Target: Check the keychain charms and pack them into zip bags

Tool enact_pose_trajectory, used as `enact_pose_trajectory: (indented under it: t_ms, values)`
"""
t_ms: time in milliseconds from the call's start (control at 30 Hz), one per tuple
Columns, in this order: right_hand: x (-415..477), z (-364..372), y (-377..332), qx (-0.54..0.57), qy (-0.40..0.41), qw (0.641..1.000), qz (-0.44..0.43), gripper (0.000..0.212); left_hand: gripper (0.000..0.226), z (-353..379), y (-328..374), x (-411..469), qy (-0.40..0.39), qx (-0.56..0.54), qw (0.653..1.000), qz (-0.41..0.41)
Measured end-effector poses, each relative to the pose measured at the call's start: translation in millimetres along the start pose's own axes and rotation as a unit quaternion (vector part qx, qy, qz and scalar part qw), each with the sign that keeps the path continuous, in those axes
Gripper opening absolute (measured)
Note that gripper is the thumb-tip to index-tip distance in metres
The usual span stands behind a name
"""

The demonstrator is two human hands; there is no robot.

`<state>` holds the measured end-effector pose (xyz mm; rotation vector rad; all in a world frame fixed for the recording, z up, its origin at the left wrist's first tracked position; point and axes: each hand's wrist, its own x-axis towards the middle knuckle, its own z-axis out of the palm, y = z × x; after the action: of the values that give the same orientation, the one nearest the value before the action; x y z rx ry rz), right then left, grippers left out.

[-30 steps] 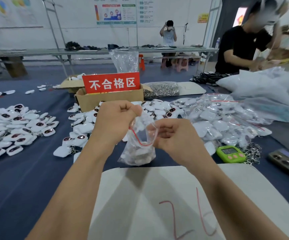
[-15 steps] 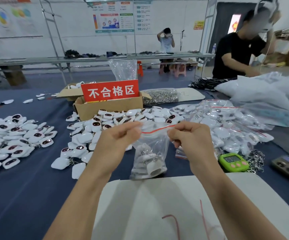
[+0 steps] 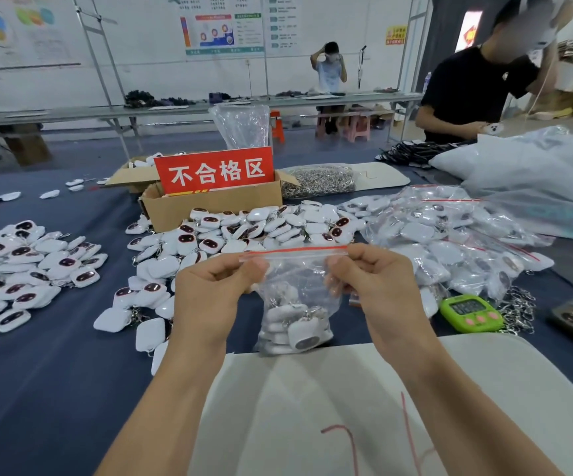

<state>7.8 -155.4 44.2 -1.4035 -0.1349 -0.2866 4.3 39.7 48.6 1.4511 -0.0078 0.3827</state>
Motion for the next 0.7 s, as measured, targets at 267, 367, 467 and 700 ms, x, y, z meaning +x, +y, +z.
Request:
enact_pose_trajectory:
  t_ms: [267, 367, 467, 700]
  values:
    - [-1.9, -4.6, 6.6, 0.008, 0.009, 1.0, 0.0, 0.02, 0.021, 5.3, -16.7, -6.6, 0.031, 0.009, 0.999, 0.006]
    - [-1.6, -5.3, 11.5, 0.004, 0.013, 1.0, 0.01, 0.013, 0.019, 4.7, -20.7, -7.5, 0.028, 0.011, 0.999, -0.012]
    - [-1.4, -7.6, 15.7, 0.002, 0.01, 1.0, 0.018, 0.017, 0.017, 3.6, -22.0, -8.2, 0.035, 0.004, 0.999, -0.027]
    - [-2.3, -2.1, 18.5, 0.028, 0.015, 0.999, 0.025, 0.03, 0.028, 8.2, -21.9, -10.8, 0.056, -0.023, 0.998, -0.018]
